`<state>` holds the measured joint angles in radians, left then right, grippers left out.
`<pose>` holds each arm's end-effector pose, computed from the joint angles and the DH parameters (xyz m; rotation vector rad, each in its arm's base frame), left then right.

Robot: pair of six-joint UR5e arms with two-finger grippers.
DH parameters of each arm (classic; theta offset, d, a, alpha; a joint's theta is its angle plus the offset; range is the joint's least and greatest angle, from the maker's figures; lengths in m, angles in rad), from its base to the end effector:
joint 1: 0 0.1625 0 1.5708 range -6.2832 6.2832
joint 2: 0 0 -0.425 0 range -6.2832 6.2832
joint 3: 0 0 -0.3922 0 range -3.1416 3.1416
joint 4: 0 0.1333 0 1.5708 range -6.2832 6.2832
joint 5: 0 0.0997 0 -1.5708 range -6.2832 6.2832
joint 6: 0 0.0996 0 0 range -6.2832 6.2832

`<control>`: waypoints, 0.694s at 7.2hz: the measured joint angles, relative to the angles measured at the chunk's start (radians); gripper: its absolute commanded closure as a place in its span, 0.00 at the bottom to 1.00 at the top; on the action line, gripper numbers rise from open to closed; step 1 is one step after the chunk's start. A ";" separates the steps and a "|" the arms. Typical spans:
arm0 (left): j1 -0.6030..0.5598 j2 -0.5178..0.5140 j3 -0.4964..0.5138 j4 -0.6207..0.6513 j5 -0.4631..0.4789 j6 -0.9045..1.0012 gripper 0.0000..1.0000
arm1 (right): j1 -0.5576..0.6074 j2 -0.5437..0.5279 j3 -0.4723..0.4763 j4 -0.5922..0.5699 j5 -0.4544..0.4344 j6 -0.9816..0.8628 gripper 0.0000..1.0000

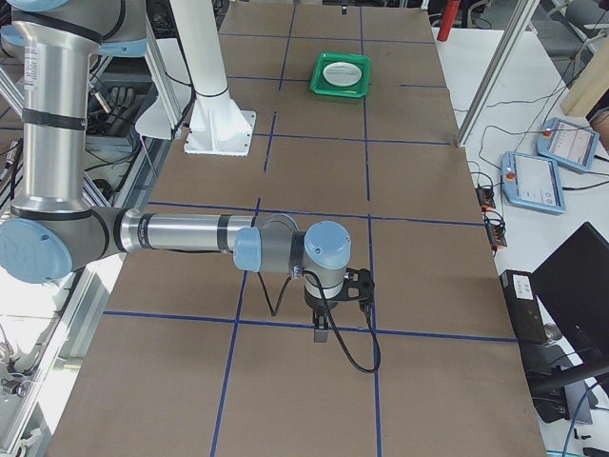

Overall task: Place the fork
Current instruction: 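Move the left gripper over the pale green fork on the white plate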

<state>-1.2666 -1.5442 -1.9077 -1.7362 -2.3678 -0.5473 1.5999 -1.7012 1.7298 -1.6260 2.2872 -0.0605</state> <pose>0.0854 -0.4791 0.4838 0.0870 0.8963 -0.0369 0.0805 -0.4323 0.6504 0.0066 -0.7168 -0.0205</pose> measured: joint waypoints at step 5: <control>0.251 -0.116 0.130 -0.163 0.140 -0.209 0.00 | 0.000 0.000 0.000 0.000 0.000 0.000 0.00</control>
<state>-1.0152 -1.6605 -1.7776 -1.8994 -2.2273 -0.7559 1.5999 -1.7012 1.7303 -1.6260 2.2868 -0.0610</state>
